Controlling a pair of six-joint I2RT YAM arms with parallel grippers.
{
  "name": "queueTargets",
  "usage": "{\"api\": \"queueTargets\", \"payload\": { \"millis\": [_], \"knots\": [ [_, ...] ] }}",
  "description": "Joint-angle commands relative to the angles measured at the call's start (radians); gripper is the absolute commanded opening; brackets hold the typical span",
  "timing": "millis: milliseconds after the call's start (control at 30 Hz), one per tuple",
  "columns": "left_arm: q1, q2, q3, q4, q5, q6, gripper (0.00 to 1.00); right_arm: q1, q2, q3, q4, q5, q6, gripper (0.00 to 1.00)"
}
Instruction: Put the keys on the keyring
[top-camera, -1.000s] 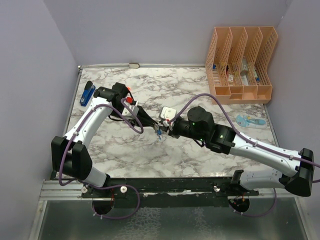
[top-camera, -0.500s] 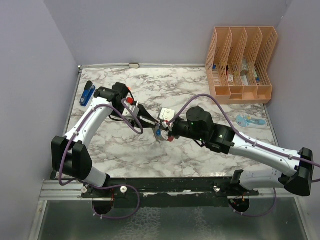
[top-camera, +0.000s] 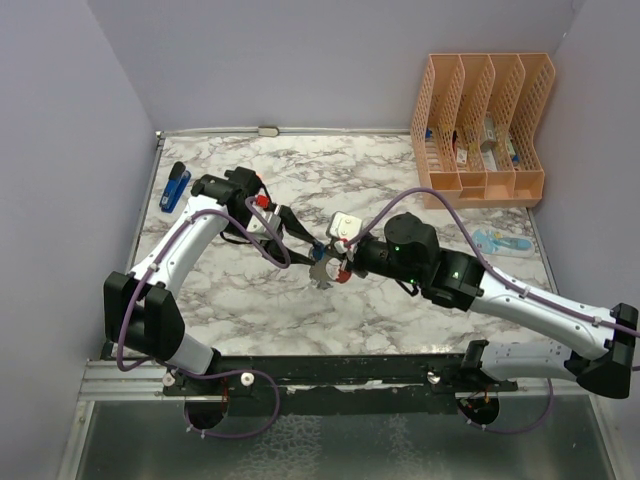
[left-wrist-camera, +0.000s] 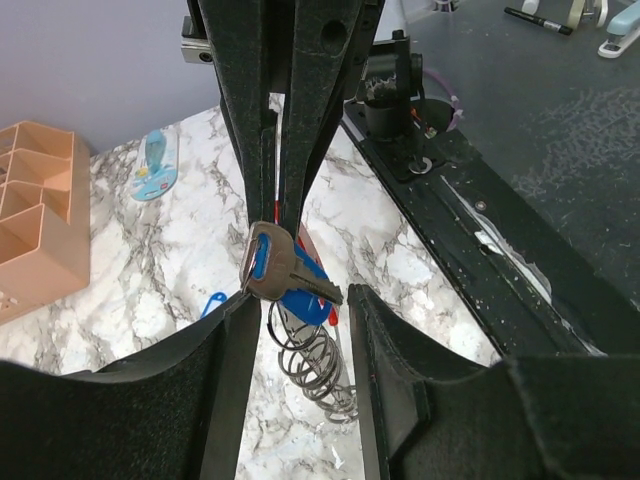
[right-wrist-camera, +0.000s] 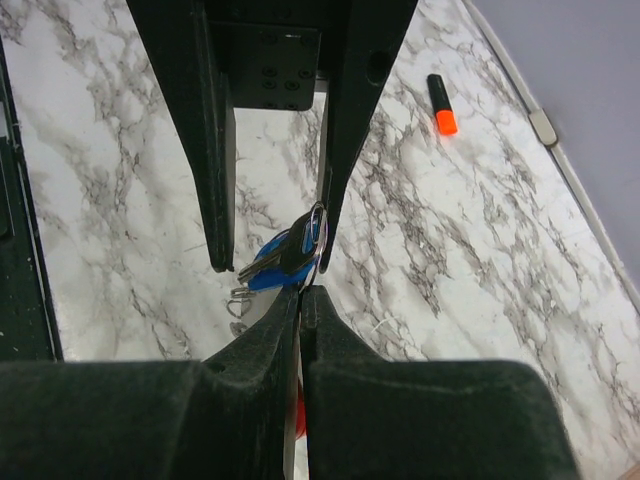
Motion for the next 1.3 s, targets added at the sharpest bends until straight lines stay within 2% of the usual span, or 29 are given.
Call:
{"api": "queueTargets", "payload": {
  "millis": [0, 500, 600, 733, 767, 833, 967, 1000, 1067, 1200, 1267],
  "knots": [
    [0.003, -0.008, 0.005, -0.031, 0.109, -0.009, 0.43, -0.003, -0.009, 0.058, -0.073, 0.068, 0.015, 0.01],
    [0.031, 0.005, 0.081, -0.031, 0.072, -0.057, 0.46, -0.003, 0.024, 0.123, -0.235, 0.085, 0.021, 0.01],
    [0.035, 0.018, 0.113, -0.031, 0.036, -0.073, 0.48, -0.003, 0.036, 0.144, -0.270, 0.056, 0.029, 0.01],
    [0.049, 0.037, 0.210, -0.026, -0.052, -0.145, 0.48, -0.003, 0.106, 0.235, -0.413, -0.009, 0.051, 0.01],
    [0.052, 0.036, 0.237, -0.006, -0.087, -0.185, 0.48, -0.003, 0.124, 0.254, -0.450, -0.022, 0.060, 0.01],
    [0.060, 0.014, 0.239, 0.154, -0.157, -0.360, 0.46, -0.003, 0.155, 0.280, -0.521, -0.048, 0.088, 0.01],
    [0.070, -0.149, 0.044, 0.711, -0.357, -0.857, 0.41, -0.003, 0.184, 0.290, -0.613, -0.066, 0.136, 0.01],
    [0.071, -0.183, 0.007, 0.763, -0.384, -0.907, 0.40, -0.003, 0.177, 0.280, -0.615, -0.068, 0.142, 0.01],
    [0.082, -0.166, 0.050, 0.693, -0.358, -0.885, 0.39, -0.003, 0.166, 0.266, -0.622, -0.069, 0.159, 0.01],
    [0.092, -0.183, 0.001, 0.757, -0.323, -0.942, 0.39, -0.003, 0.176, 0.268, -0.648, -0.068, 0.174, 0.01],
    [0.092, -0.181, -0.010, 0.804, -0.312, -1.026, 0.39, -0.003, 0.177, 0.263, -0.642, -0.057, 0.176, 0.01]
  ]
}}
